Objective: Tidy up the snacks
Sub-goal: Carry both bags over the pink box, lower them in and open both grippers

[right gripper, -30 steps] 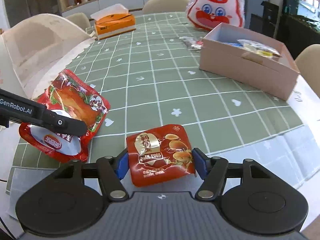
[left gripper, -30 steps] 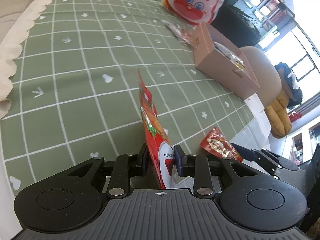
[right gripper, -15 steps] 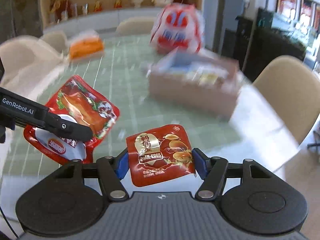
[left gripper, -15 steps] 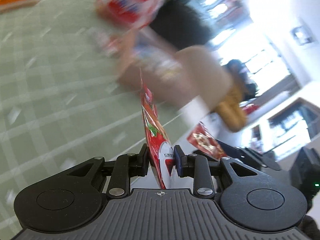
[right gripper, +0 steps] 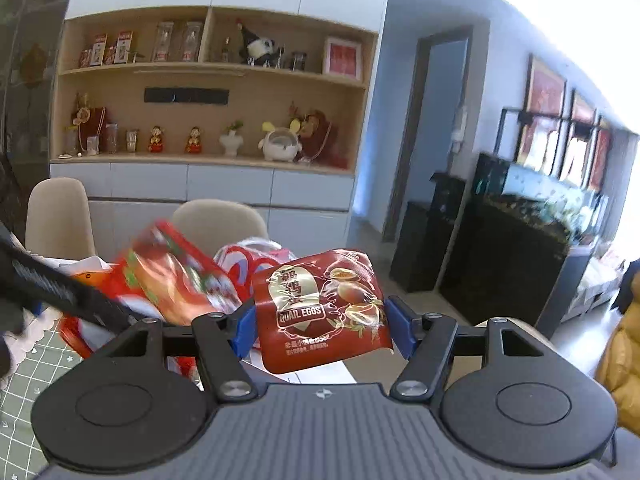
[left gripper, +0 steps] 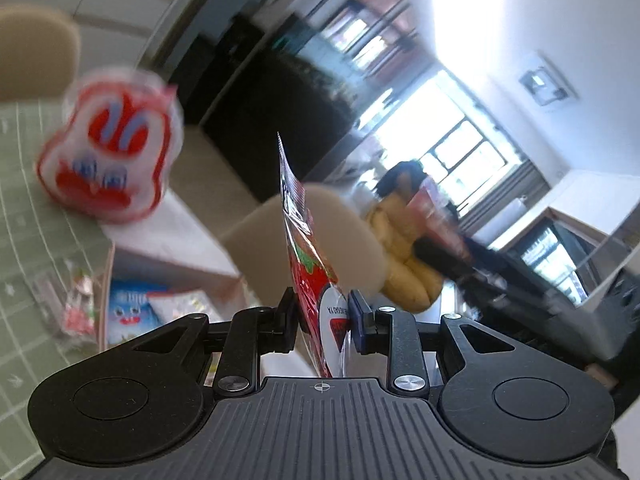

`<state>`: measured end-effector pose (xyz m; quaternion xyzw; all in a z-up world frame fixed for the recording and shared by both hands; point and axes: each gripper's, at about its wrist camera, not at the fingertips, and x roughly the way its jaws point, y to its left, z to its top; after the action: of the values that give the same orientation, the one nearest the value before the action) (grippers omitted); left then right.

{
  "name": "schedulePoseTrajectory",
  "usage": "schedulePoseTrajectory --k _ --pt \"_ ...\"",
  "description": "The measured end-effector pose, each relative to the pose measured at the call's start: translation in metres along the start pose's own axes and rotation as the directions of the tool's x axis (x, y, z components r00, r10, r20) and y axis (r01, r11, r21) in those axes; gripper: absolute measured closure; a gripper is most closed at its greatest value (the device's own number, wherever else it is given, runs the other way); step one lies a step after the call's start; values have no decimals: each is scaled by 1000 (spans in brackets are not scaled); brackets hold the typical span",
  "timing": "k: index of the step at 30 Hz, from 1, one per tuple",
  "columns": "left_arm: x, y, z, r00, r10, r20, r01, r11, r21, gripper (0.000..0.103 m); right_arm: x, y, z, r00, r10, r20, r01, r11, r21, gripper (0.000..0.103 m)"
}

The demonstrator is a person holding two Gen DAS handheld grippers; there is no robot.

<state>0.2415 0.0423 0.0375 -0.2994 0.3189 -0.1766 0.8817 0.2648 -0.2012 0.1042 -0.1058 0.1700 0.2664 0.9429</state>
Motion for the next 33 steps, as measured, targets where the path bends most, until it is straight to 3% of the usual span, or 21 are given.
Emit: schedulePoseTrajectory --k 6,8,10,13,17,21,22,26,29,33 --pt "103 85 -39 985 15 -173 -50 978 -203 74 74 -18 -56 982 80 -173 -66 994 88 37" --pt "122 101 -46 977 49 -208 -92 975 -204 71 96 -19 -73 970 95 -224 -73 992 106 37" --pt "134 105 -47 964 125 -235 -158 979 -125 68 118 -19 -86 955 117 -273 -81 987 138 37" --pt "125 100 -42 968 166 -191 -177 983 -43 68 147 -17 -100 928 162 -335 -102 976 191 37" --pt "98 104 -33 981 167 -100 -174 982 -69 68 181 -1 -113 893 197 -405 -123 972 200 37" --pt "65 117 -37 979 205 -20 -205 971 -123 68 217 6 -127 809 296 -507 -154 941 302 36" --pt "57 124 -35 976 216 11 -212 965 -155 68 221 5 -127 798 316 -513 -150 929 338 36" --pt "20 163 -40 938 317 137 -259 907 -331 68 209 -5 -114 813 342 -472 -158 909 386 34" --pt "9 184 -43 909 408 84 -347 853 -390 68 192 -6 -93 838 305 -452 -146 924 353 32" --pt "6 186 -44 886 463 28 -431 844 -319 68 176 14 -58 851 248 -463 -162 962 219 31"
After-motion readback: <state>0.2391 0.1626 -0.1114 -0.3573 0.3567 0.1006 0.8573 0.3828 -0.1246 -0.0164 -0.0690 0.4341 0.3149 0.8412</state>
